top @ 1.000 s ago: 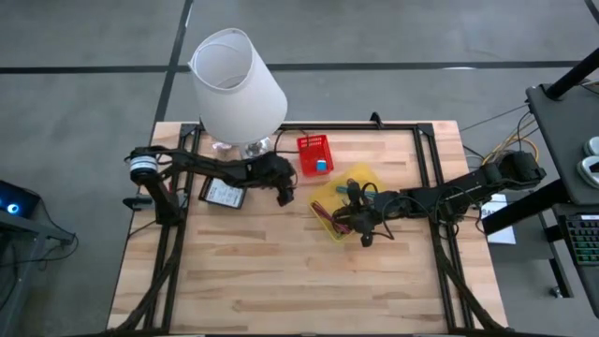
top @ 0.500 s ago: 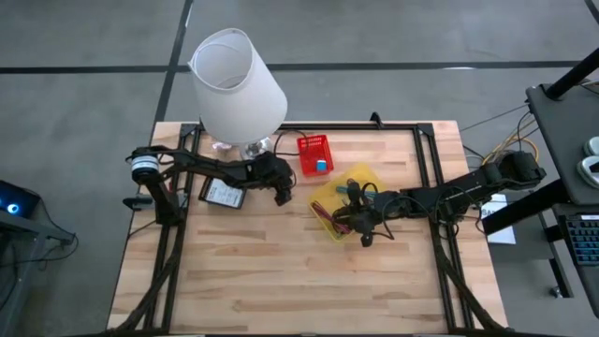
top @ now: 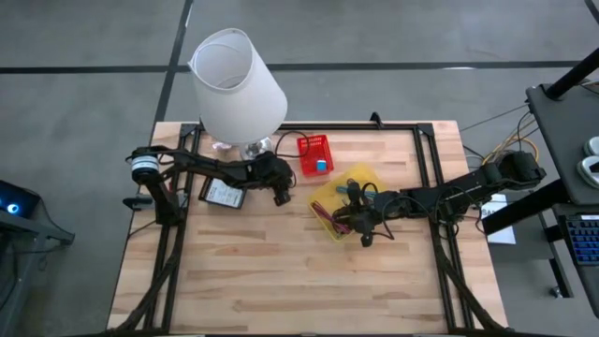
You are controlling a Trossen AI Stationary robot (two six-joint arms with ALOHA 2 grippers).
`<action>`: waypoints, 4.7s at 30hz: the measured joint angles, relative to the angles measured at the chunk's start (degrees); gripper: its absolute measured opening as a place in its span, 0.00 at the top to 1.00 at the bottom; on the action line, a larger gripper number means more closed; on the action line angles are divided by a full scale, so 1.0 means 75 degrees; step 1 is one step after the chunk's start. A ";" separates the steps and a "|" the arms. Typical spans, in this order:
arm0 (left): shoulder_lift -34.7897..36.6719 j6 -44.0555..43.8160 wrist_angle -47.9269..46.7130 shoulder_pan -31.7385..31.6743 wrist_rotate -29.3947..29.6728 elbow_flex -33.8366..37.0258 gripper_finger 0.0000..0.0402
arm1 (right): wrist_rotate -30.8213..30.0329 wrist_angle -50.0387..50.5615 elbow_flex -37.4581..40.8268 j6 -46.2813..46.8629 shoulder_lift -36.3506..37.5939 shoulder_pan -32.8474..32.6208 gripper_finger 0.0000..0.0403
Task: Pick and place items into bin
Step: Put the black charger adapter into the red bin
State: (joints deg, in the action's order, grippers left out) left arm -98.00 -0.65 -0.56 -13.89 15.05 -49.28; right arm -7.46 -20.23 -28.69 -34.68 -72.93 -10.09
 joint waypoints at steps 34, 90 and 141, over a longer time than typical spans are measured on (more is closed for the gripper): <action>-0.0012 0.1164 0.0040 -0.0022 -0.0303 -0.0184 0.59 | -0.0001 0.0005 0.0000 0.0009 -0.0002 0.0000 0.86; -0.0032 0.1624 -0.0290 -0.1105 -0.1512 -0.0125 0.46 | -0.0002 0.0004 0.0000 0.0006 0.0000 0.0002 0.86; 0.0240 0.1941 -0.0423 -0.1099 -0.1484 -0.0277 0.68 | 0.0000 0.0015 0.0000 0.0006 -0.0002 0.0000 0.86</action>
State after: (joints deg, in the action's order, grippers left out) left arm -96.20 13.91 -3.73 -22.13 3.92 -51.36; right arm -7.46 -20.12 -28.69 -34.63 -72.95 -10.09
